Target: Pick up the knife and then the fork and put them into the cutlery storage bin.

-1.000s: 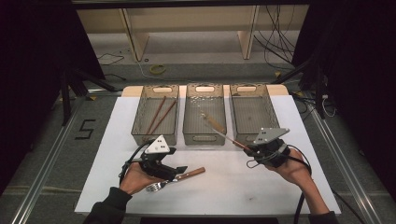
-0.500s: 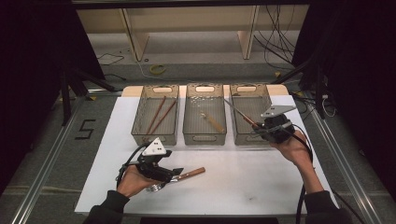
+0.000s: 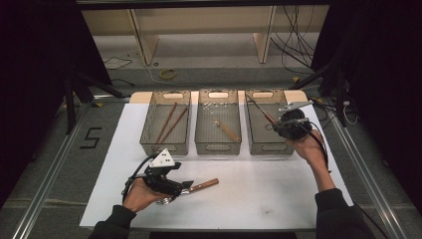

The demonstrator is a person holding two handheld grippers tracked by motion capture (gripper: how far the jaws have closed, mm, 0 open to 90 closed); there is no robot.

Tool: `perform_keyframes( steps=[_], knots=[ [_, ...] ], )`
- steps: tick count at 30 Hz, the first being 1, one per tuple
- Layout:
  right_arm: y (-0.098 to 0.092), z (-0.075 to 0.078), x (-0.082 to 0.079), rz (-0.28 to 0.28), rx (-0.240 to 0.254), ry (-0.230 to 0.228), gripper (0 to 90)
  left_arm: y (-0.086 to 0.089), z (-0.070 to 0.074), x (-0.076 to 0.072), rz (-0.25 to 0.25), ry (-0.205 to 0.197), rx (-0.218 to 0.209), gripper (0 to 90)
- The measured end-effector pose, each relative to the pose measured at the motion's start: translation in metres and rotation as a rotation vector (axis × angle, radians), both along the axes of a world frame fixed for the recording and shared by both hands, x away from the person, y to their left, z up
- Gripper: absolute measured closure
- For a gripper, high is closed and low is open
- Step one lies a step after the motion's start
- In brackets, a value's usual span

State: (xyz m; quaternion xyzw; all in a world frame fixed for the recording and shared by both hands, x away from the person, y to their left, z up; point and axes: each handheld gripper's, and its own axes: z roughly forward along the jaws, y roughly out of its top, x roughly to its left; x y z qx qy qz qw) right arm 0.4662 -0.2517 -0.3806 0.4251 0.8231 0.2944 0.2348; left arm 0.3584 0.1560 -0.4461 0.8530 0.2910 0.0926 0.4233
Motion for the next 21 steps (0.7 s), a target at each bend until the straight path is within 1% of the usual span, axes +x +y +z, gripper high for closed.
perform_keyframes(
  steps=[2, 4, 8, 10, 14, 21],
  knots=[
    [0.001, -0.001, 0.004, -0.015, -0.007, 0.007, 81.3, 0.0, -0.001, 0.0, 0.001, 0.0, 0.0, 20.2],
    [0.001, -0.002, 0.009, -0.038, 0.002, 0.017, 81.3, 0.0, -0.002, 0.0, 0.0, 0.004, 0.002, 20.2],
    [0.002, -0.004, 0.017, -0.066, -0.015, 0.033, 81.2, 0.001, -0.002, 0.0, -0.001, 0.008, 0.001, 20.3],
    [0.003, -0.007, 0.02, -0.075, -0.037, 0.041, 81.2, 0.001, -0.004, 0.0, -0.003, 0.015, 0.005, 20.2],
    [0.002, -0.012, 0.026, -0.097, -0.04, 0.062, 81.2, 0.001, -0.004, 0.0, -0.008, 0.014, 0.008, 20.2],
    [0.006, -0.019, 0.032, -0.106, -0.049, 0.086, 81.0, 0.001, -0.004, 0.0, -0.007, 0.018, 0.01, 20.3]
  ],
)
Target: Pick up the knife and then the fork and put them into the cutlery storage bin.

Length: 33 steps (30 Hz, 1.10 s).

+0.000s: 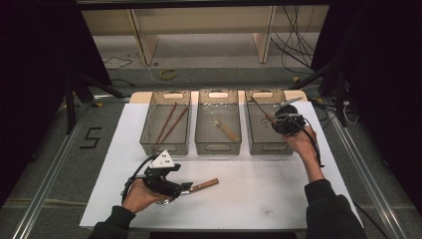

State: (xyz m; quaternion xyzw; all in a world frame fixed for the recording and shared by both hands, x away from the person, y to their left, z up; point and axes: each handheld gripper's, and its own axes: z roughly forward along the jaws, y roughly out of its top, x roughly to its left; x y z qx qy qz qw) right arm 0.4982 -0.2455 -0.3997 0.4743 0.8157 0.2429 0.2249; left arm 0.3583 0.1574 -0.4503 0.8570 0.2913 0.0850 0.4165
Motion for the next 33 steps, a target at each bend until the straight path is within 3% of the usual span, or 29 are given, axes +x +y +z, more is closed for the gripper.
perform_keyframes(
  steps=[4, 7, 19, 27, 33],
  knots=[
    [0.004, -0.004, 0.004, -0.002, 0.001, 0.013, 80.4, -0.001, 0.0, -0.001, -0.005, -0.003, 0.001, 20.2],
    [0.006, -0.004, 0.004, 0.003, 0.047, 0.02, 70.7, 0.0, 0.0, -0.001, -0.005, -0.003, 0.002, 20.3],
    [0.004, 0.005, -0.007, 0.023, 0.111, 0.0, 49.4, 0.0, 0.001, -0.001, 0.001, -0.006, 0.008, 20.2],
    [0.008, 0.016, -0.031, 0.118, 0.199, -0.027, 39.6, 0.0, 0.001, 0.0, 0.008, 0.001, 0.011, 19.8],
    [0.019, 0.02, -0.058, 0.228, 0.206, -0.031, 36.5, -0.003, 0.0, 0.001, -0.005, 0.025, 0.046, 20.3]
  ],
)
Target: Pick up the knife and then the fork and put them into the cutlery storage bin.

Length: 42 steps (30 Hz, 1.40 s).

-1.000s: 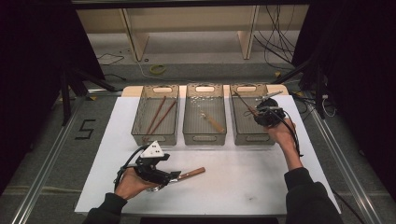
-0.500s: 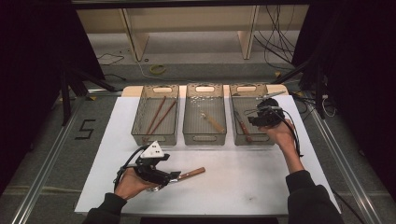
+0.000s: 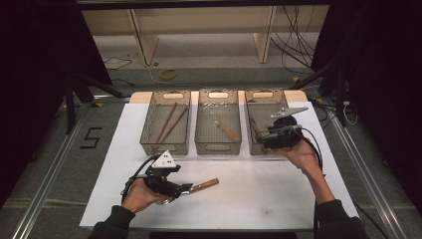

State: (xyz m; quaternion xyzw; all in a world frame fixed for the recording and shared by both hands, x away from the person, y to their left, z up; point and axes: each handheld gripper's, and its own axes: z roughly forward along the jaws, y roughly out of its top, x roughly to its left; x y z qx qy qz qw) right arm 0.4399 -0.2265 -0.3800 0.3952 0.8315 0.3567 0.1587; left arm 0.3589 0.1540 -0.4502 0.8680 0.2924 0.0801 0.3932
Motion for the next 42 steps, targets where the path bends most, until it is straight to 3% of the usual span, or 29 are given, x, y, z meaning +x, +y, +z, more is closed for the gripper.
perform_keyframes(
  steps=[7, 15, 28, 42],
  knots=[
    [0.01, -0.007, -0.026, 0.069, 0.012, -0.003, 35.4, -0.008, -0.003, 0.0, -0.036, 0.023, 0.071, 21.3],
    [0.015, -0.014, -0.042, 0.114, 0.025, 0.014, 33.5, -0.015, -0.005, 0.001, -0.059, 0.048, 0.12, 24.4],
    [0.024, -0.023, -0.057, 0.187, 0.027, 0.042, 31.3, -0.023, -0.005, 0.004, -0.108, 0.083, 0.185, 29.3],
    [0.024, -0.027, -0.061, 0.199, 0.027, 0.056, 30.6, -0.039, -0.01, 0.009, -0.136, 0.134, 0.275, 42.7]
  ],
)
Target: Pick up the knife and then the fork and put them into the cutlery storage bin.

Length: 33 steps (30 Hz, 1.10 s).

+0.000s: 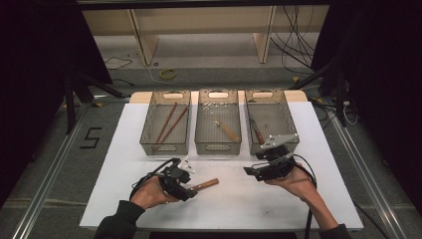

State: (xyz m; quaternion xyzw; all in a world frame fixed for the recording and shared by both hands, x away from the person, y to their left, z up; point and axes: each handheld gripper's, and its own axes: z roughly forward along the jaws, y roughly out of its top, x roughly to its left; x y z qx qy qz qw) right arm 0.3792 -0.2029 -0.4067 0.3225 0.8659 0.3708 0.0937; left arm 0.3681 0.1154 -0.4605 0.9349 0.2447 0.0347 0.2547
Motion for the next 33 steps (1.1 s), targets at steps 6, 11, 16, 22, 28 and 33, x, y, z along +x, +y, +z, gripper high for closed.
perform_keyframes(
  steps=[6, 11, 16, 22, 28, 33],
  knots=[
    [0.0, -0.001, 0.0, -0.004, -0.002, 0.002, 30.7, -0.006, -0.002, 0.002, -0.001, 0.018, 0.037, 50.3],
    [-0.001, -0.001, 0.0, -0.003, 0.001, 0.001, 30.8, -0.011, -0.003, 0.003, 0.008, 0.022, 0.056, 52.6],
    [-0.001, -0.001, 0.0, -0.003, 0.004, 0.001, 31.0, -0.014, -0.003, 0.005, 0.011, 0.031, 0.058, 54.1],
    [-0.001, -0.001, 0.0, -0.003, 0.004, 0.001, 31.1, -0.015, -0.004, 0.006, -0.01, 0.027, 0.071, 58.8],
    [-0.001, -0.001, 0.0, -0.004, 0.005, 0.002, 31.1, -0.019, -0.006, 0.006, -0.031, 0.031, 0.101, 64.1],
    [-0.001, -0.001, 0.0, -0.003, 0.005, 0.003, 31.2, -0.02, -0.006, 0.005, -0.041, 0.027, 0.116, 68.6]
  ],
)
